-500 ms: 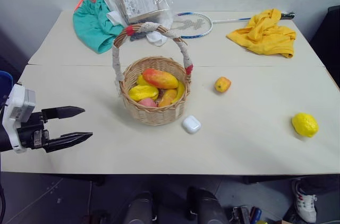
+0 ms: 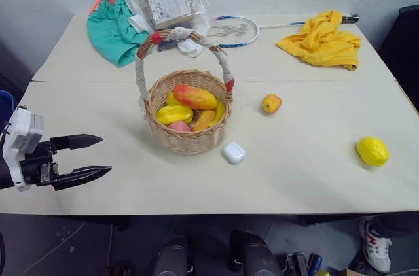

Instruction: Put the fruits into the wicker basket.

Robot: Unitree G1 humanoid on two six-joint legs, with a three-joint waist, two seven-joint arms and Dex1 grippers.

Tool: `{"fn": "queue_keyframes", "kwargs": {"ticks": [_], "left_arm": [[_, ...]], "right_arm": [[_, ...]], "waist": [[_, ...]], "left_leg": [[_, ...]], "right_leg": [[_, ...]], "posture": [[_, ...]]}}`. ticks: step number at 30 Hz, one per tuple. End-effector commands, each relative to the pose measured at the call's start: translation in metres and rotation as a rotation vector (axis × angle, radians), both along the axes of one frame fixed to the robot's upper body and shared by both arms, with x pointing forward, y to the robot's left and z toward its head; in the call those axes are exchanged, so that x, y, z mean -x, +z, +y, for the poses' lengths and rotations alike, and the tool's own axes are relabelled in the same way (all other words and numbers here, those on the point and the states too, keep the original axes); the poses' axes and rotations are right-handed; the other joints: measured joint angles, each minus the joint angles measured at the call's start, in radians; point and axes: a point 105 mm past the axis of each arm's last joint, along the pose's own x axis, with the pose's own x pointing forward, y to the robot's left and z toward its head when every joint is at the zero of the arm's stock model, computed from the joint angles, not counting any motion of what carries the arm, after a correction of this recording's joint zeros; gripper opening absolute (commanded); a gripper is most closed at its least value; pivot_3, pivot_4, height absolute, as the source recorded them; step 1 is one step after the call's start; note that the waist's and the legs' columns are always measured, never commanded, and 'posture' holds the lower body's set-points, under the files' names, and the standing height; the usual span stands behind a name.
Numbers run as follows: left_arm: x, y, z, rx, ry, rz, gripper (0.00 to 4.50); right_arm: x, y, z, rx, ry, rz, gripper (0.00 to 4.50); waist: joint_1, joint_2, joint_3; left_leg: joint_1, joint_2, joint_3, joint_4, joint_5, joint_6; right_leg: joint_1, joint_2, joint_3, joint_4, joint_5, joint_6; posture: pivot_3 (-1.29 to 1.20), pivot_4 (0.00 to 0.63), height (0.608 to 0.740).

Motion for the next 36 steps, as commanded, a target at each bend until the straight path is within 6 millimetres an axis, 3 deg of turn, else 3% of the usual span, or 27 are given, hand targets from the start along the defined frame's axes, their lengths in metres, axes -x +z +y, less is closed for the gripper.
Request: {"fn": "queue_keyframes", "kwargs": {"ticks": [1,7,10,14,19,24,27,30,36], "left_arm": [[0.0,0.008,0.0,-0.011,-0.002,-0.043,4.48],[-0.004,0.012,-0.001,0.008,0.016,-0.062,4.48],[-0.003,0.018,-0.01,0.043,-0.016,-0.069,4.48],[0.007,0.032,-0.043,0.11,-0.183,-0.062,4.48],[0.014,0.027,-0.083,0.036,-0.378,-0.075,4.48],[0.013,0.031,-0.109,0.011,-0.517,-0.096,4.48],[0.009,0.034,-0.115,-0.007,-0.549,-0.104,4.48],[0.006,0.035,-0.116,-0.023,-0.561,-0.098,4.48],[0.003,0.036,-0.114,-0.027,-0.559,-0.089,4.48]], "right_arm": [[0.0,0.002,-0.001,0.016,-0.003,-0.02,4.5],[-0.006,0.004,0.001,0.047,0.001,-0.037,4.5],[-0.018,0.013,0.018,0.043,0.067,-0.065,4.5],[-0.044,0.023,0.08,0.096,0.303,-0.079,4.5],[-0.076,0.027,0.163,0.117,0.545,-0.165,4.5],[-0.086,-0.003,0.248,0.063,0.73,-0.18,4.5],[-0.097,-0.022,0.291,0.007,0.734,-0.185,4.5],[-0.115,-0.036,0.321,-0.005,0.683,-0.195,4.5],[-0.143,-0.042,0.347,0.01,0.607,-0.19,4.5]], "waist": [[0.0,0.0,0.0],[0.0,0.0,0.0],[0.001,0.0,0.0],[-0.003,0.0,0.0],[0.0,0.0,0.0],[0.009,-0.001,0.0],[0.004,-0.001,0.0],[-0.002,-0.002,0.001],[0.002,-0.003,0.001]], "left_leg": [[0.0,0.0,0.0,0.0,0.001,-0.001],[0.0,0.0,0.0,0.0,0.001,-0.001],[0.0,0.0,0.001,0.001,0.001,-0.001],[0.001,0.001,0.001,0.003,0.001,-0.001],[0.004,0.0,0.001,0.003,0.005,-0.007],[0.001,0.0,-0.001,0.004,0.009,-0.005],[-0.001,0.0,0.001,0.005,0.009,-0.004],[-0.002,0.0,0.002,0.006,0.01,-0.004],[-0.006,0.0,0.006,0.008,0.011,-0.003]], "right_leg": [[0.0,0.0,0.0,0.0,0.0,0.0],[0.0,0.0,0.0,0.001,0.0,0.0],[0.0,0.0,0.0,0.002,0.0,0.0],[0.0,0.0,0.002,0.006,0.0,0.0],[0.001,0.001,0.003,0.01,0.0,0.0],[-0.001,0.003,0.003,0.01,-0.001,-0.001],[-0.003,0.009,0.003,0.009,0.0,0.0],[-0.004,0.01,0.003,0.01,0.0,0.0],[-0.013,0.011,0.003,0.019,0.0,0.0]], "posture": [[0.0,0.15,0.74],[0.0,0.15,0.74],[0.0,0.15,0.74],[0.0,0.15,0.74],[0.0,0.15,0.74],[0.0,0.15,0.74],[0.0,0.15,0.74],[0.0,0.15,0.74],[0.0,0.15,0.74]]}}
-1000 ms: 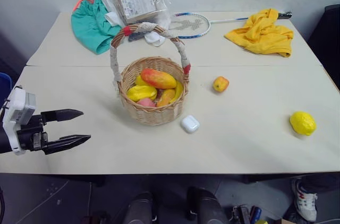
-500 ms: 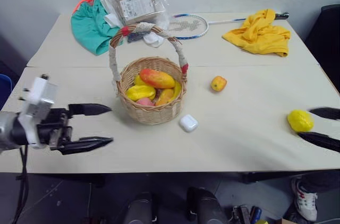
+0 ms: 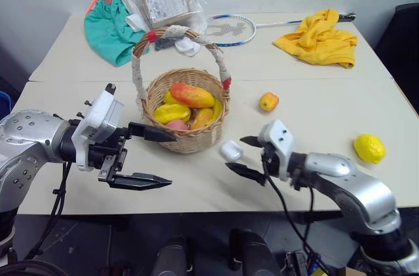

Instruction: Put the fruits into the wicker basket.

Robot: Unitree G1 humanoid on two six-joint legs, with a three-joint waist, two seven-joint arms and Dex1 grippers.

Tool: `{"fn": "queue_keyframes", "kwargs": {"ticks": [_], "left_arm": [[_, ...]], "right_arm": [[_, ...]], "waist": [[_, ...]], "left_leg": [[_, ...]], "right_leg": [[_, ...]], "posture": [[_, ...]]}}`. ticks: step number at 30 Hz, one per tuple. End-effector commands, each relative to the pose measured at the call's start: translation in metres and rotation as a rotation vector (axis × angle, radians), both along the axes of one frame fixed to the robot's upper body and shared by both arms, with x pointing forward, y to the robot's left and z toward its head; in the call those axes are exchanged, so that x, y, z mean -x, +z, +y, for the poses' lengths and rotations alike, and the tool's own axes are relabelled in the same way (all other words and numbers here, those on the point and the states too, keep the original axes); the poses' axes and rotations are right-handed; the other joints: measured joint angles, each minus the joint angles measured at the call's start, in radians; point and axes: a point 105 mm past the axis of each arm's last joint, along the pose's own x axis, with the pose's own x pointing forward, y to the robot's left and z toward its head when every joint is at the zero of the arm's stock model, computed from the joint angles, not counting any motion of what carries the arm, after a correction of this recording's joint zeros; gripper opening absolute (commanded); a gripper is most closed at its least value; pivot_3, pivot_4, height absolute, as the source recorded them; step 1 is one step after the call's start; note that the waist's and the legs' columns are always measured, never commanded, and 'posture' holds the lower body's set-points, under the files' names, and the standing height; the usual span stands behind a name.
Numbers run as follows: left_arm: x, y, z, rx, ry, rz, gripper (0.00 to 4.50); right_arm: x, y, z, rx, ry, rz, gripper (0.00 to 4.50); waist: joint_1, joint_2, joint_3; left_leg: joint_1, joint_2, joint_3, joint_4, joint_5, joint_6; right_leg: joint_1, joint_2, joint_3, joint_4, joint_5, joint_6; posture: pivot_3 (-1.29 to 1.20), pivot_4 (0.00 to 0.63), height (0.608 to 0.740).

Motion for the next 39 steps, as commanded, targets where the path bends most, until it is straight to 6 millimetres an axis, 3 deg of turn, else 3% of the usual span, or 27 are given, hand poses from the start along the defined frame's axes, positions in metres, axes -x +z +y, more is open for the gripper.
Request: {"fn": "queue_keyframes", "kwargs": {"ticks": [1,6,10,13,15,18,19,21,24,27,29,31,33,39], "left_arm": [[-0.001,0.004,0.004,-0.008,0.005,-0.019,4.48],[-0.001,0.005,0.004,-0.009,0.008,-0.019,4.48],[-0.003,0.008,0.005,-0.009,0.014,-0.027,4.48],[-0.005,0.009,0.004,-0.007,0.014,-0.034,4.5],[-0.005,0.01,0.002,-0.005,0.012,-0.038,4.5],[-0.008,0.01,-0.001,0.005,0.005,-0.048,4.5],[-0.008,0.01,-0.001,0.007,0.003,-0.05,4.5],[-0.01,0.011,-0.003,0.02,0.0,-0.058,4.5],[-0.011,0.016,-0.007,0.065,-0.007,-0.061,4.5],[-0.012,0.019,-0.011,0.095,-0.014,-0.061,4.5],[-0.012,0.021,-0.017,0.126,-0.027,-0.066,4.5],[-0.011,0.024,-0.022,0.16,-0.036,-0.078,4.5],[-0.011,0.025,-0.027,0.181,-0.04,-0.082,4.5],[-0.011,0.025,-0.032,0.19,-0.039,-0.092,4.5]], "right_arm": [[-0.012,0.002,0.006,0.022,-0.05,-0.017,4.5],[-0.014,-0.013,0.014,0.115,-0.022,0.029,4.5],[-0.02,-0.028,0.009,0.164,-0.069,0.056,4.5],[-0.023,-0.031,0.007,0.16,-0.083,0.048,3.9],[-0.022,-0.026,0.004,0.127,-0.083,0.05,3.16],[-0.022,-0.008,-0.013,0.023,-0.129,0.053,2.33],[-0.021,-0.002,-0.018,-0.007,-0.143,0.055,2.32],[-0.021,0.019,-0.047,-0.086,-0.222,0.033,2.32],[-0.022,0.062,-0.121,-0.088,-0.421,-0.067,2.32],[-0.021,0.089,-0.173,-0.08,-0.593,-0.109,2.32],[-0.015,0.1,-0.226,-0.043,-0.781,-0.108,2.32],[-0.003,0.097,-0.279,0.016,-0.978,-0.077,2.32],[0.008,0.083,-0.314,0.046,-1.127,-0.032,2.32],[0.014,0.021,-0.342,0.093,-1.248,0.091,2.32]], "waist": [[0.001,-0.001,0.0],[-0.001,-0.001,-0.001],[-0.002,-0.001,-0.001],[-0.002,-0.002,-0.001],[-0.001,-0.002,-0.001],[0.001,-0.002,-0.001],[0.001,-0.002,-0.001],[0.002,-0.002,-0.001],[0.009,-0.001,0.0],[0.009,-0.002,-0.001],[0.006,-0.002,-0.001],[0.005,-0.002,-0.001],[0.005,-0.003,-0.001],[-0.006,-0.003,-0.001]], "left_leg": [[0.0,0.0,0.0,0.0,0.0,0.0],[0.0,0.0,0.0,0.0,0.0,0.0],[0.0,0.0,0.0,0.0,0.0,0.0],[0.0,0.0,0.0,0.0,0.0,0.001],[0.0,0.0,0.0,0.0,0.0,0.001],[0.0,0.0,0.0,0.0,0.0,0.001],[0.0,0.0,0.0,0.0,0.0,0.001],[-0.001,0.0,0.0,0.0,0.0,0.001],[-0.001,0.0,-0.001,0.0,0.001,0.002],[-0.001,-0.001,0.0,0.001,0.0,0.004],[-0.001,0.0,0.0,0.001,0.0,0.003],[0.0,0.0,0.0,0.0,0.0,0.003],[0.0,0.0,0.0,-0.001,0.001,0.002],[0.003,0.0,0.004,-0.001,0.003,0.001]], "right_leg": [[0.0,0.0,0.0,0.0,0.0,0.0],[0.0,0.0,0.0,0.001,0.0,0.0],[0.0,0.001,0.0,0.001,0.0,0.0],[0.0,0.001,0.0,0.001,0.0,0.0],[0.0,0.001,0.0,0.001,0.0,0.0],[0.0,0.001,0.0,0.001,0.0,0.0],[0.0,0.001,0.0,0.001,0.0,0.0],[0.0,0.001,0.0,0.001,0.0,0.0],[0.0,0.0,0.0,0.001,0.0,0.001],[0.001,0.0,0.0,0.0,0.001,0.002],[0.001,0.001,0.0,-0.001,0.001,0.001],[0.001,0.001,0.001,-0.001,0.0,0.001],[0.001,0.001,0.001,0.0,0.0,0.001],[0.001,0.002,0.004,0.002,0.001,0.001]], "posture": [[0.0,0.15,0.74],[0.0,0.15,0.74],[0.0,0.15,0.74],[0.0,0.15,0.74],[0.0,0.15,0.74],[0.0,0.15,0.74],[0.0,0.15,0.74],[0.0,0.15,0.74],[0.0,0.15,0.74],[0.0,0.15,0.74],[0.0,0.15,0.74],[0.0,0.15,0.74],[0.0,0.15,0.74],[0.0,0.15,0.74]]}}
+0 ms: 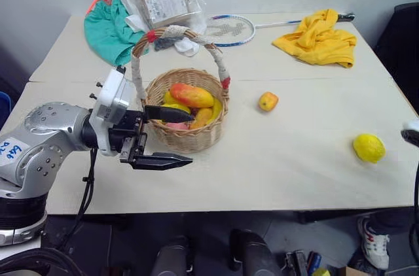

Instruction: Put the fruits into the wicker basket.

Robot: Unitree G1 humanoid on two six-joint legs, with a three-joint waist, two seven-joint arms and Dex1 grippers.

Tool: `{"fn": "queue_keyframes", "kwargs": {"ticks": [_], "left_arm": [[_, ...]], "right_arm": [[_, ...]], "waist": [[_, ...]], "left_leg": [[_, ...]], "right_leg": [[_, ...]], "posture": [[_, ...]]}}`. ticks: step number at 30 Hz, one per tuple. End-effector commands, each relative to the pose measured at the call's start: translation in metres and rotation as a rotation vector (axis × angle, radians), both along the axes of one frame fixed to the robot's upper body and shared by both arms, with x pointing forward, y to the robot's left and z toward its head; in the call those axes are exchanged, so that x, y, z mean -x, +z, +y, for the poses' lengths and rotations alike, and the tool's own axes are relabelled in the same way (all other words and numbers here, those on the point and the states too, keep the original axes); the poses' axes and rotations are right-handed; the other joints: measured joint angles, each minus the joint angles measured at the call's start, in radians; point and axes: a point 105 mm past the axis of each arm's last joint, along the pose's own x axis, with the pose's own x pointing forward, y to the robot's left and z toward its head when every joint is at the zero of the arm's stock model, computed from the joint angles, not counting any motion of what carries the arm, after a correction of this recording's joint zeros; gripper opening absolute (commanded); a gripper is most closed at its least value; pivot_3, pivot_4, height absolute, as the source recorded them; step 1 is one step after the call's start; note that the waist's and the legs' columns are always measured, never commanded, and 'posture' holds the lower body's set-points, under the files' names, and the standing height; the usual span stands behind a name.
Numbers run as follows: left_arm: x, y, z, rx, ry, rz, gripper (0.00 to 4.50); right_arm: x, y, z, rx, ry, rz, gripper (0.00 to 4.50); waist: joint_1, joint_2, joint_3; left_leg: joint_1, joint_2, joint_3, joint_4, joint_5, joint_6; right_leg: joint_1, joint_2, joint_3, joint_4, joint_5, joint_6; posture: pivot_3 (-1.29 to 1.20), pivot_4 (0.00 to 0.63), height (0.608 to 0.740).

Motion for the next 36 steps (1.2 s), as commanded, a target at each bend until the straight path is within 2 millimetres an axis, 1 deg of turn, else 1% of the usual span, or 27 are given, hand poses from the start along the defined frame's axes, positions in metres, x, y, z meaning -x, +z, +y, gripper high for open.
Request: {"fn": "queue_keyframes", "kwargs": {"ticks": [1,4,6,7,8,10,11,12,13,14,15,16,17,18,19,21,23,25,26,29,31,33,36], "left_arm": [[0.005,0.009,-0.005,0.007,-0.019,-0.044,4.5],[0.005,0.011,-0.004,0.01,-0.016,-0.048,4.5],[0.004,0.012,-0.003,0.006,-0.009,-0.05,4.5],[0.003,0.011,-0.002,0.002,-0.004,-0.053,4.5],[0.003,0.011,-0.002,-0.002,-0.002,-0.055,4.5],[0.002,0.012,0.0,-0.004,0.006,-0.058,4.5],[0.002,0.013,0.001,-0.002,0.012,-0.059,4.5],[0.001,0.014,0.002,0.003,0.019,-0.061,4.5],[0.0,0.015,0.003,0.011,0.028,-0.065,4.5],[-0.001,0.017,0.004,0.016,0.036,-0.07,4.5],[-0.003,0.017,0.004,0.019,0.04,-0.073,4.5],[-0.004,0.018,0.004,0.021,0.043,-0.077,4.5],[-0.005,0.019,0.004,0.023,0.048,-0.082,4.5],[-0.007,0.02,0.004,0.025,0.053,-0.086,4.5],[-0.009,0.021,0.006,0.026,0.063,-0.095,4.5],[-0.012,0.023,0.008,0.028,0.079,-0.106,4.5],[-0.014,0.025,0.009,0.031,0.088,-0.112,4.5],[-0.016,0.027,0.011,0.028,0.105,-0.124,4.5],[-0.016,0.028,0.012,0.027,0.11,-0.128,4.5],[-0.015,0.031,0.014,0.022,0.129,-0.141,4.5],[-0.014,0.032,0.016,0.021,0.138,-0.146,4.5],[-0.013,0.034,0.017,0.018,0.15,-0.151,4.5],[-0.013,0.035,0.019,0.015,0.164,-0.157,4.5]], "right_arm": [[0.002,-0.022,-0.013,0.025,-0.061,0.012,2.32],[0.0,-0.046,-0.013,-0.032,-0.09,0.03,2.32],[-0.004,-0.056,-0.008,-0.066,-0.069,0.033,3.05],[-0.005,-0.057,-0.008,-0.059,-0.064,0.03,3.26],[-0.005,-0.057,-0.008,-0.051,-0.061,0.027,3.6],[-0.003,-0.042,-0.017,-0.004,-0.088,0.005,4.3],[-0.002,-0.029,-0.021,0.017,-0.094,-0.015,4.49],[-0.004,-0.01,-0.02,0.03,-0.074,-0.059,4.49],[-0.009,0.015,-0.013,0.045,-0.015,-0.117,4.49],[-0.015,0.037,0.001,0.062,0.077,-0.168,4.49],[-0.021,0.051,0.019,0.07,0.175,-0.194,4.49],[-0.028,0.062,0.044,0.069,0.303,-0.208,4.49],[-0.036,0.07,0.075,0.066,0.442,-0.222,4.49],[-0.041,0.075,0.099,0.066,0.546,-0.229,4.49],[-0.05,0.076,0.128,0.076,0.664,-0.228,4.49],[-0.061,0.074,0.163,0.085,0.792,-0.224,4.49],[-0.071,0.071,0.186,0.058,0.862,-0.228,4.49],[-0.093,0.062,0.214,0.023,0.895,-0.238,4.49],[-0.101,0.058,0.224,0.022,0.903,-0.238,4.49],[-0.124,0.04,0.242,0.047,0.877,-0.227,4.49],[-0.133,0.033,0.246,0.07,0.863,-0.231,4.49],[-0.144,0.028,0.249,0.055,0.832,-0.243,4.49],[-0.157,0.02,0.252,0.081,0.799,-0.239,4.49]], "waist": [[-0.001,0.0,0.0],[0.0,0.0,0.0],[0.001,0.0,0.0],[0.0,0.0,0.0],[0.001,0.0,0.0],[0.001,0.0,0.0],[0.001,0.0,0.0],[0.001,0.001,0.0],[0.002,0.002,0.001],[0.001,0.003,0.001],[0.0,0.004,0.002],[-0.004,0.005,0.002],[-0.008,0.005,0.002],[-0.013,0.005,0.002],[-0.019,0.002,0.001],[-0.021,-0.001,0.0],[-0.019,-0.003,0.0],[-0.016,-0.003,0.001],[-0.018,-0.003,0.001],[-0.014,-0.003,0.001],[-0.009,-0.003,0.001],[-0.005,-0.003,0.001],[-0.011,-0.003,0.001]], "left_leg": [[0.0,0.0,0.0,0.0,0.001,-0.001],[0.001,0.0,0.0,0.0,0.001,-0.001],[0.0,0.0,0.0,0.0,0.001,-0.001],[0.0,0.0,0.0,0.0,0.001,-0.002],[0.0,0.0,0.0,0.0,0.001,-0.001],[0.001,0.0,0.0,0.0,0.001,-0.001],[0.001,0.0,0.0,0.0,0.001,-0.002],[0.001,0.0,0.0,0.0,0.001,-0.002],[0.0,0.0,0.0,0.0,0.001,-0.002],[0.001,0.0,0.0,0.0,0.001,-0.002],[0.001,0.0,0.0,0.0,0.001,-0.002],[0.001,0.0,0.001,0.0,0.001,-0.001],[0.001,0.0,0.001,0.0,0.001,-0.002],[0.002,0.001,0.001,0.0,0.002,-0.002],[0.002,0.003,0.0,-0.001,0.002,-0.004],[0.002,0.006,-0.001,0.0,0.002,-0.006],[0.001,0.006,-0.002,0.0,0.001,-0.007],[-0.001,0.005,-0.002,-0.001,0.001,-0.006],[-0.002,0.004,-0.002,0.0,0.002,-0.006],[-0.004,0.001,-0.003,0.0,0.003,-0.004],[-0.005,0.001,-0.004,0.0,0.003,-0.004],[-0.006,0.0,-0.004,0.0,0.002,-0.003],[-0.006,0.0,-0.004,0.001,0.002,-0.002]], "right_leg": [[0.0,0.0,0.0,0.0,0.0,0.0],[0.0,0.001,0.001,0.001,0.0,0.0],[0.0,0.0,0.001,0.001,0.0,0.0],[0.0,0.0,0.001,0.001,0.0,0.0],[0.0,0.0,0.001,0.001,0.0,0.0],[0.0,0.0,0.001,0.001,0.0,0.0],[0.0,0.001,0.001,0.001,0.0,0.0],[0.0,0.001,0.001,0.001,0.0,0.0],[0.0,0.0,0.001,0.001,0.0,0.0],[0.0,0.0,0.001,0.001,0.0,0.0],[0.0,0.0,0.002,0.001,0.0,0.0],[-0.001,0.0,0.003,0.001,0.0,0.0],[-0.001,0.001,0.003,0.002,0.0,0.0],[-0.001,0.002,0.003,0.002,0.0,0.0],[0.0,0.003,0.002,0.002,0.0,0.0],[0.0,0.006,0.001,0.001,-0.001,-0.001],[0.0,0.006,0.0,0.001,-0.001,-0.002],[-0.001,0.004,0.0,0.001,-0.001,-0.003],[-0.002,0.004,-0.001,0.001,-0.001,-0.002],[-0.003,0.001,-0.002,0.004,-0.001,-0.002],[-0.003,0.0,-0.003,0.004,-0.001,-0.002],[-0.003,0.0,-0.003,0.003,-0.001,-0.001],[-0.003,0.0,-0.003,0.003,0.0,0.0]], "posture": [[0.0,0.15,0.74],[0.0,0.15,0.74],[0.0,0.15,0.74],[0.0,0.15,0.74],[0.0,0.15,0.74],[0.0,0.15,0.74],[0.0,0.15,0.74],[0.0,0.15,0.74],[0.0,0.15,0.74],[0.0,0.15,0.74],[0.0,0.15,0.74],[0.0,0.15,0.74],[0.0,0.15,0.74],[0.0,0.15,0.74],[0.0,0.15,0.74],[0.0,0.15,0.74],[0.0,0.15,0.74],[0.0,0.15,0.74],[0.0,0.15,0.74],[0.0,0.15,0.74],[0.0,0.15,0.74],[0.0,0.15,0.74],[0.0,0.15,0.74]]}}
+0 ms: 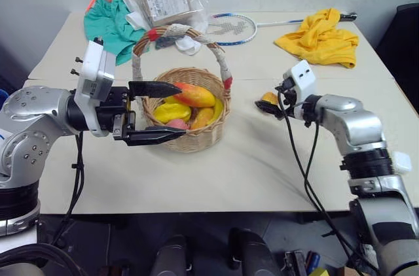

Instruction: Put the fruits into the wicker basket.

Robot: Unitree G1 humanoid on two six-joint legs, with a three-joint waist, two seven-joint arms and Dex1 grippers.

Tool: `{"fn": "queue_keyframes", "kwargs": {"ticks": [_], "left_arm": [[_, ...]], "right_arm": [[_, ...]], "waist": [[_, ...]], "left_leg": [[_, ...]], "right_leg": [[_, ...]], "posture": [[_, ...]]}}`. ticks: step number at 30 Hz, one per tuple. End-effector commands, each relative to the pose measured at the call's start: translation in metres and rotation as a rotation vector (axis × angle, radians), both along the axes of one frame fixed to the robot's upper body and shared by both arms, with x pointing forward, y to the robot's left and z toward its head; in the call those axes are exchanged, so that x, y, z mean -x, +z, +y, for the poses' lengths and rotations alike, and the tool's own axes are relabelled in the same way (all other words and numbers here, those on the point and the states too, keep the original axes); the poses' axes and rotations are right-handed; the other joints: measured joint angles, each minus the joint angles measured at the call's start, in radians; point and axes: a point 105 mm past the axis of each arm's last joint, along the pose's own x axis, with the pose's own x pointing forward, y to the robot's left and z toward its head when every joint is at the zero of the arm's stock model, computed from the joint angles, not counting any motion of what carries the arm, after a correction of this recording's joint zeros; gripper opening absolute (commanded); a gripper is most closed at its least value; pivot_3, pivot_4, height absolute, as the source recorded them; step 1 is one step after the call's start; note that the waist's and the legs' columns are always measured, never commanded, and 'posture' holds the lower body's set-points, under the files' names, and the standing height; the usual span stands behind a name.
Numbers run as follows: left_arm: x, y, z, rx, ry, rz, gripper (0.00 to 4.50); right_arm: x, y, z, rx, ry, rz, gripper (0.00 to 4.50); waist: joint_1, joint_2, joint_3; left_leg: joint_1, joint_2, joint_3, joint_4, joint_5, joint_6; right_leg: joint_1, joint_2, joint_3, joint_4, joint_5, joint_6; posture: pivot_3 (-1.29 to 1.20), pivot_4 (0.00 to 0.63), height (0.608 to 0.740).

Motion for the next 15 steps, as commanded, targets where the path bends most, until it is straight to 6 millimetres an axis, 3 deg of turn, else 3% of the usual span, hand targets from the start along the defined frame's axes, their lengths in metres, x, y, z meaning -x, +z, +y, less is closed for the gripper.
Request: {"fn": "queue_keyframes", "kwargs": {"ticks": [1,8,11,15], "left_arm": [[0.008,0.01,0.001,-0.01,0.006,-0.059,4.5],[0.009,0.01,0.001,-0.01,0.02,-0.066,4.5],[0.009,0.012,0.002,-0.007,0.031,-0.069,4.5],[0.007,0.013,0.006,-0.003,0.058,-0.069,4.5]], "right_arm": [[-0.015,0.01,-0.002,0.062,-0.04,-0.087,4.49],[-0.028,-0.007,0.0,0.072,-0.052,-0.05,4.49],[-0.032,-0.014,0.003,0.034,-0.064,-0.031,3.84],[-0.031,-0.011,0.005,-0.006,-0.036,-0.038,2.61]], "waist": [[-0.005,0.0,0.0],[-0.014,0.0,0.0],[-0.015,0.0,0.0],[-0.016,0.0,0.0]], "left_leg": [[0.0,0.0,0.0,0.0,0.0,0.0],[0.001,0.001,0.0,-0.001,0.0,0.0],[0.001,0.001,0.0,-0.001,0.001,-0.001],[0.002,0.001,0.0,-0.001,0.001,-0.001]], "right_leg": [[0.0,0.0,0.0,0.0,0.0,0.0],[0.0,0.001,0.0,0.001,0.0,0.0],[0.0,0.001,0.001,0.001,0.0,0.0],[0.001,0.001,0.001,0.001,0.0,0.0]], "posture": [[0.0,0.15,0.74],[0.0,0.15,0.74],[0.0,0.15,0.74],[0.0,0.15,0.74]]}}
